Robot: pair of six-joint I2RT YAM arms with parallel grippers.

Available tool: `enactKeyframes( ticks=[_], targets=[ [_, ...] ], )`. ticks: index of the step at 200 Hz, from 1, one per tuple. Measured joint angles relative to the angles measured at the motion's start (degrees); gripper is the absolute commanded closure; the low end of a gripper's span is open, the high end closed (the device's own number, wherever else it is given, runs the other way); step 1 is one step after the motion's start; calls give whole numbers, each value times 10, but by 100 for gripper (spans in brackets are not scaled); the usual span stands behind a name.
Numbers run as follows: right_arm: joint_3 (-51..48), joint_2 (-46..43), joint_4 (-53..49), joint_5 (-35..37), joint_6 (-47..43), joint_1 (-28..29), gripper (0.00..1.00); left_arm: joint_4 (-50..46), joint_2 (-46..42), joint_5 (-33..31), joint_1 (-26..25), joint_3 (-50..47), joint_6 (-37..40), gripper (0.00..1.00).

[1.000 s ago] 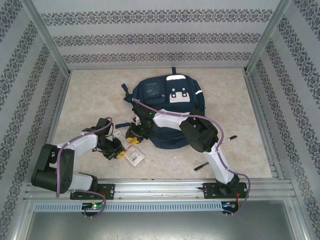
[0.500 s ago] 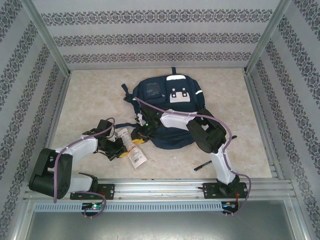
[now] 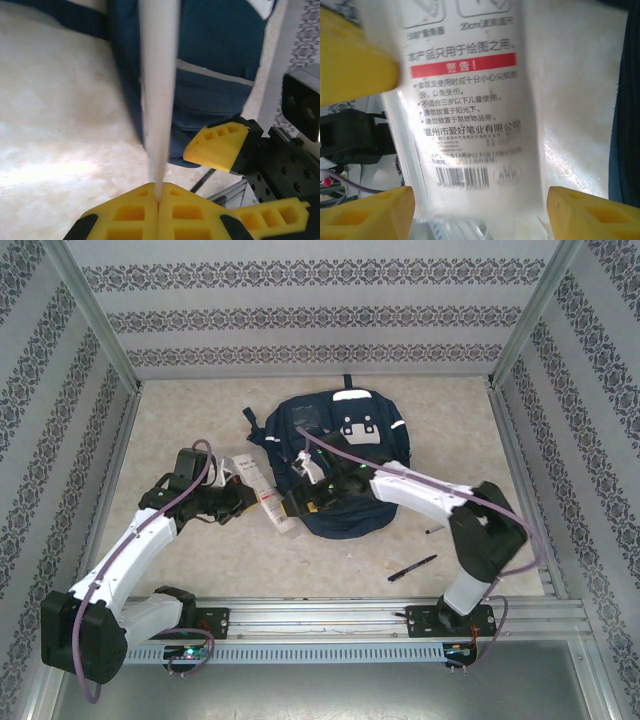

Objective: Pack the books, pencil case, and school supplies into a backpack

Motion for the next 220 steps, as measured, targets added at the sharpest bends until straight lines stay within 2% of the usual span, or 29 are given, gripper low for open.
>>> enactKeyframes(
  ticks=[21,35,68,87,126,142,148,155,171,179,182,189,205,220],
  targets=[
    [-32,-53,26,8,-16,-13,20,-4,2,5,0,15,-13,100],
    [-49,-87,37,50,-44,-2,14,-9,8,6,0,22,-23,100],
    [-87,-159,80,209,-155,118,10,-10,23,11,-1,25,-58,100],
    [-70,-145,80,293,-168,153,10,-10,23,12,-2,24,-80,100],
    [-3,-49,76,464,-167,217,14,-7,23,14,-11,15,-121,100],
    [14,-7,75,511,-160,241,24,-4,24,19,-16,13,-134,100],
    [21,9,73,527,-158,246,31,-3,24,22,-18,13,-137,100],
    [28,26,71,546,-156,248,45,-2,23,23,-21,13,-140,100],
    [37,53,73,586,-162,247,85,-2,23,16,-27,11,-146,100],
    [38,54,78,599,-168,247,100,-3,24,24,-27,10,-155,100],
    [38,54,78,601,-168,247,100,-2,24,25,-26,9,-157,100],
    [37,51,83,600,-173,247,100,4,22,27,-26,9,-158,91],
    [23,35,101,586,-185,242,100,10,15,31,-27,7,-156,59],
    [-6,-5,120,563,-209,228,100,22,4,35,-28,6,-148,49]
  ],
)
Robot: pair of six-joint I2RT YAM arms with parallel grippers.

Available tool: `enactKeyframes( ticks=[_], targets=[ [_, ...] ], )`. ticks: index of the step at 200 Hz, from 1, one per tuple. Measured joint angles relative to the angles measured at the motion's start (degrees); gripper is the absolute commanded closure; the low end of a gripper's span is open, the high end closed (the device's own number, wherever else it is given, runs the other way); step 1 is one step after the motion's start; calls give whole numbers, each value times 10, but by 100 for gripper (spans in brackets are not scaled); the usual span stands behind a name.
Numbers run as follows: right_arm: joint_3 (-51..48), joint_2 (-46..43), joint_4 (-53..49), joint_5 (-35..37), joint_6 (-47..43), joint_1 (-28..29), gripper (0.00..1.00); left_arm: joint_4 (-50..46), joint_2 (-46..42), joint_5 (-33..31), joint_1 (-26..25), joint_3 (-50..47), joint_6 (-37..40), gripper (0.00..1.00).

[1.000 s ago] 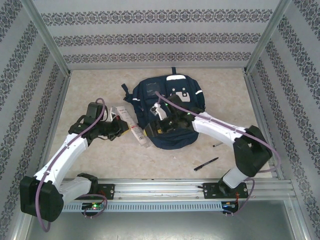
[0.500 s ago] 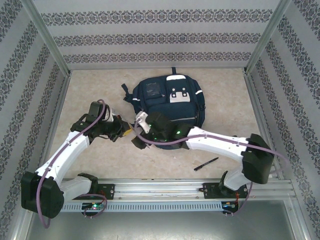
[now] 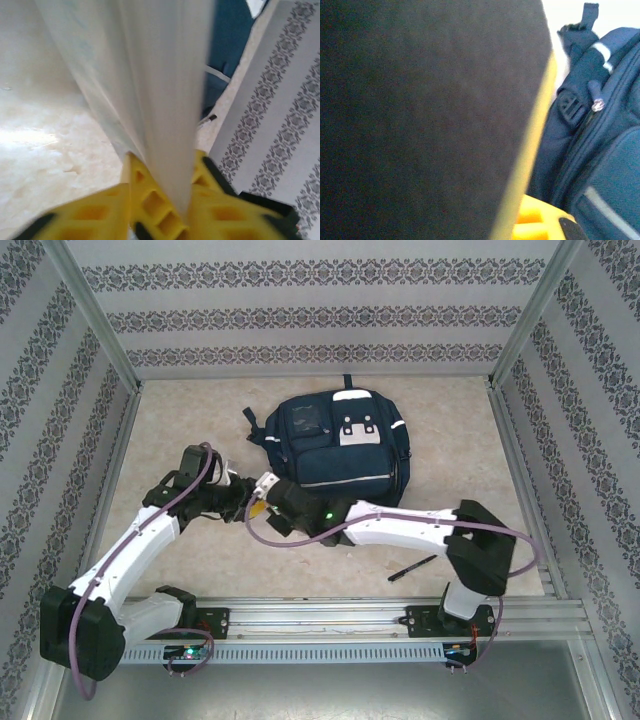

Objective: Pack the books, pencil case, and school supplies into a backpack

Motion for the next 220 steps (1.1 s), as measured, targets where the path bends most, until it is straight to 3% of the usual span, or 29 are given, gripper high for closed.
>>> enactKeyframes(
  ticks=[22,57,76,98,120,141,172,220],
  targets=[
    [-68,-80,23,-27,-53,-24,100,10,-29,-7,-3,18,38,46],
    [-135,-221,4,-108,-91,-113,100,9,-37,-42,-7,118,188,47],
    [-136,-292,-25,-146,-43,-209,100,8,-11,-50,-34,159,286,51],
    [-136,-355,-80,-184,49,-353,100,6,63,-66,-96,202,396,47],
    [-136,-384,-145,-237,130,-499,100,-12,180,-112,-168,262,500,43],
    [-136,-390,-198,-292,170,-582,100,-46,303,-182,-227,346,574,37],
    [-138,-391,-247,-353,189,-622,100,-76,438,-251,-273,417,626,32],
    [-161,-407,-285,-382,195,-623,100,-106,545,-289,-278,461,670,29]
  ],
)
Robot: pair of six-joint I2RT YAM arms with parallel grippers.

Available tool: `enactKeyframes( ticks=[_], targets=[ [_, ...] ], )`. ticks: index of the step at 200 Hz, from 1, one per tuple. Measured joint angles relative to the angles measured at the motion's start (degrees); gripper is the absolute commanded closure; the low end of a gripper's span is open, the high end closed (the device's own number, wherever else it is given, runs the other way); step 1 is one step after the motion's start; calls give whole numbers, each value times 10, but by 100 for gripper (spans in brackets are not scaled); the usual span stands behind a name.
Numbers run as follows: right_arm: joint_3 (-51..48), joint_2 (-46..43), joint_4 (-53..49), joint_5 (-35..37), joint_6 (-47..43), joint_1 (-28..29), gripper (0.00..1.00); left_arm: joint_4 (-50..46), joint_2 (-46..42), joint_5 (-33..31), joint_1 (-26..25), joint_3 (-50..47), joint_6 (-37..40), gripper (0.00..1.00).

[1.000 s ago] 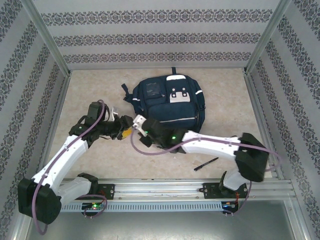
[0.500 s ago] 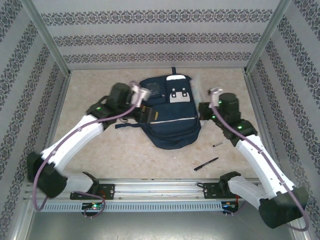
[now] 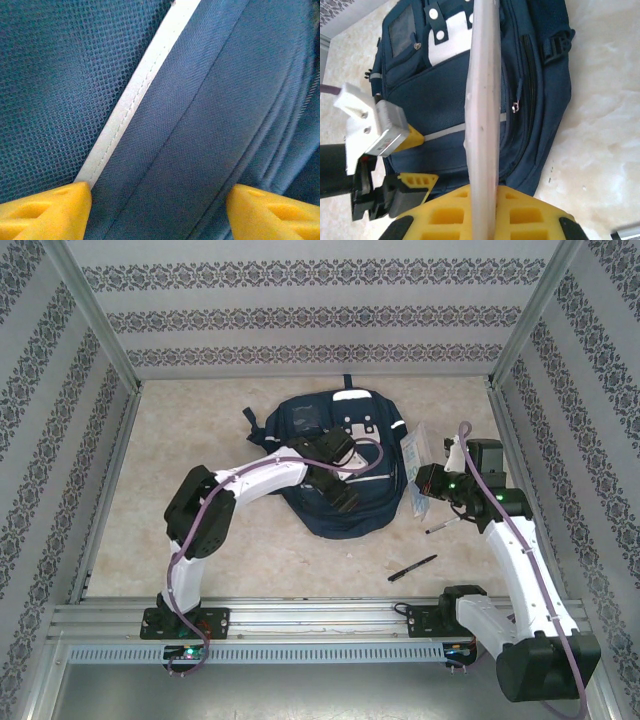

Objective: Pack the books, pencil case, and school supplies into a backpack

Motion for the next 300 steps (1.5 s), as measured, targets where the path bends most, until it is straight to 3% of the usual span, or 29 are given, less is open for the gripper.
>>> enactKeyframes(
  ticks=[12,32,48,93,129,178,227,271,300],
  targets=[
    [-2,-6,-3,0,0,-3,100,-4,9,-12,-2,8,7,38],
    [-5,-11,-5,-7,0,-3,100,-13,27,-43,-7,34,13,80],
    [-6,-12,-7,-22,2,-3,100,-21,37,-65,-13,56,14,100],
    [-53,-43,-2,-99,61,-3,100,-21,3,-87,-13,70,7,100],
    [-84,-67,30,-160,192,-3,100,-14,-73,-90,3,88,-38,100],
    [-102,-78,98,-209,308,22,100,-42,-81,-61,38,149,-104,100],
    [-93,-49,103,-216,328,26,100,-69,-54,-49,48,191,-130,100],
    [-86,-98,-43,-198,279,-3,100,-59,-53,-33,55,194,-149,100],
    [-125,-80,-30,-223,287,44,100,-37,-53,-12,58,194,-166,100]
  ],
)
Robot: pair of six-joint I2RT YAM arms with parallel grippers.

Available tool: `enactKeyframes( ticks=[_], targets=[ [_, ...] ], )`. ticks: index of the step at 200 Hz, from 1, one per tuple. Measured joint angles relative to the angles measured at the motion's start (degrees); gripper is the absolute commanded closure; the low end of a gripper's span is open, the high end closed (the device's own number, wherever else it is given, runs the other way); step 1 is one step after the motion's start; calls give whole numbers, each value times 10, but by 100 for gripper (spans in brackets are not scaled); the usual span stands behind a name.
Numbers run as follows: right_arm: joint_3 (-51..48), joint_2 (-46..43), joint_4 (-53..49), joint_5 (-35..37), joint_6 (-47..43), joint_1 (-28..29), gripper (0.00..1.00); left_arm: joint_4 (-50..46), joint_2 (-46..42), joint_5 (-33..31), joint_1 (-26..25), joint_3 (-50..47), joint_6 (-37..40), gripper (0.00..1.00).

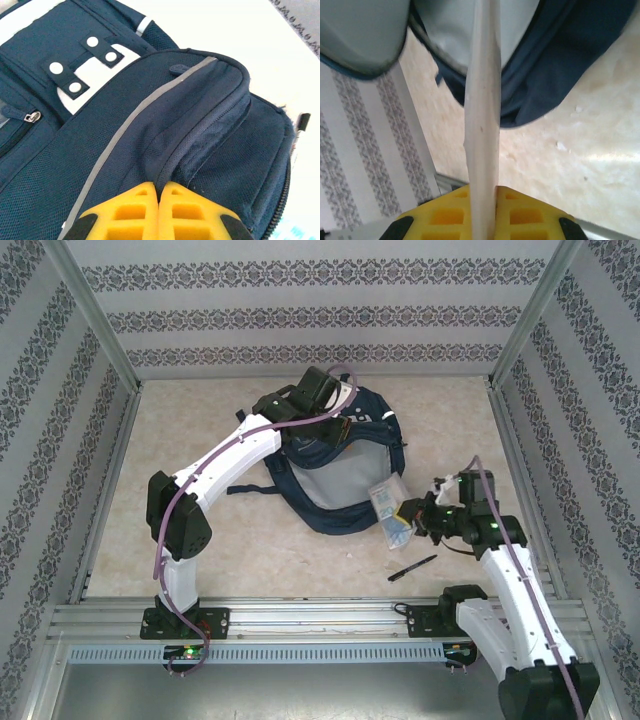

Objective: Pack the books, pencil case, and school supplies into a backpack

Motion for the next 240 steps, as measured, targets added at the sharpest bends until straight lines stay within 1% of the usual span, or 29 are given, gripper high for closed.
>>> enactKeyframes(
  ticks=[18,29,41,72,93,106,112,133,149,183,211,240],
  targets=[
    [-7,50,66,-4,30,55,100,6,0,26,0,2,-24,100],
    [-7,87,122,1,49,71,100,13,0,43,0,2,-42,100],
    [-7,129,178,21,68,75,100,28,0,61,0,1,-69,100],
    [17,258,295,103,107,74,100,59,0,87,0,-3,-135,100],
    [36,351,379,121,145,75,100,89,-1,104,0,-17,-175,100],
    [50,394,428,131,165,81,100,109,-1,108,1,-33,-199,100],
    [57,412,457,141,178,86,98,117,-1,110,3,-40,-209,100],
    [70,453,538,186,219,108,98,150,-1,112,10,-59,-243,100],
    [82,477,579,213,243,123,98,166,-1,112,13,-62,-260,100],
    [108,487,593,254,256,136,99,176,-1,109,15,-62,-267,100],
    [120,510,635,249,267,134,100,176,-1,112,16,-62,-268,100],
    [124,540,692,213,269,133,100,176,-1,117,30,-62,-270,100]
  ],
)
